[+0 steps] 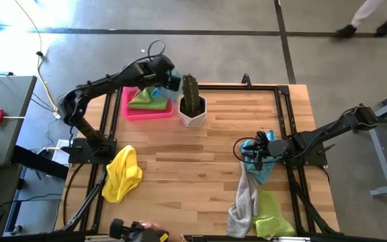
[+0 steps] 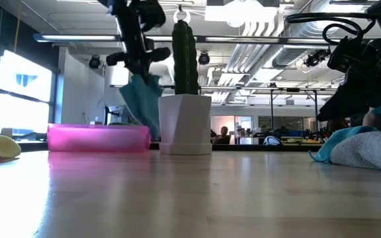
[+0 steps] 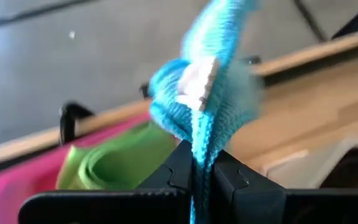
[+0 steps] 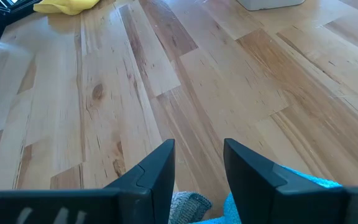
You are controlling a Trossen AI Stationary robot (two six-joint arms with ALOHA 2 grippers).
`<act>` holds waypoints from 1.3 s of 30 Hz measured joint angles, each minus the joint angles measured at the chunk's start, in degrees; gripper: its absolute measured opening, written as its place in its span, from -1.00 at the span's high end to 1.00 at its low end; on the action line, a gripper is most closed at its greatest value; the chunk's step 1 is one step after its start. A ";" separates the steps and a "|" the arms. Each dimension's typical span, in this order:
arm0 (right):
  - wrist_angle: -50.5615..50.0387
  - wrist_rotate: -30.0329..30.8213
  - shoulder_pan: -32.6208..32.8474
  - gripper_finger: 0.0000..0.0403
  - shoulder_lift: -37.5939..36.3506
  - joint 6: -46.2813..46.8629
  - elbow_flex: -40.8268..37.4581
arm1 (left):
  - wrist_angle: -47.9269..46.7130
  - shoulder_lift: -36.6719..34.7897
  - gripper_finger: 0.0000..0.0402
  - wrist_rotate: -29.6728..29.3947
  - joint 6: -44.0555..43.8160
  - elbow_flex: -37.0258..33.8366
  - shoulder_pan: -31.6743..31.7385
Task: Fold microfiber towels
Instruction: Put the left folded blue microfiber towel on the pink bin
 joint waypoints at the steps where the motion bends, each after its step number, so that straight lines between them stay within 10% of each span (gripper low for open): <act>1: 0.01 0.00 -0.01 0.36 0.00 0.02 0.00 | -0.67 0.60 0.91 0.04 -1.07 0.02 -0.45; 23: 0.01 0.01 0.01 0.36 0.00 0.01 0.00 | -28.29 4.57 0.91 -8.11 -17.07 0.04 0.84; 39: -0.01 0.00 -0.01 0.36 0.00 0.02 0.00 | -14.01 4.54 0.91 -7.25 -0.96 -14.05 10.20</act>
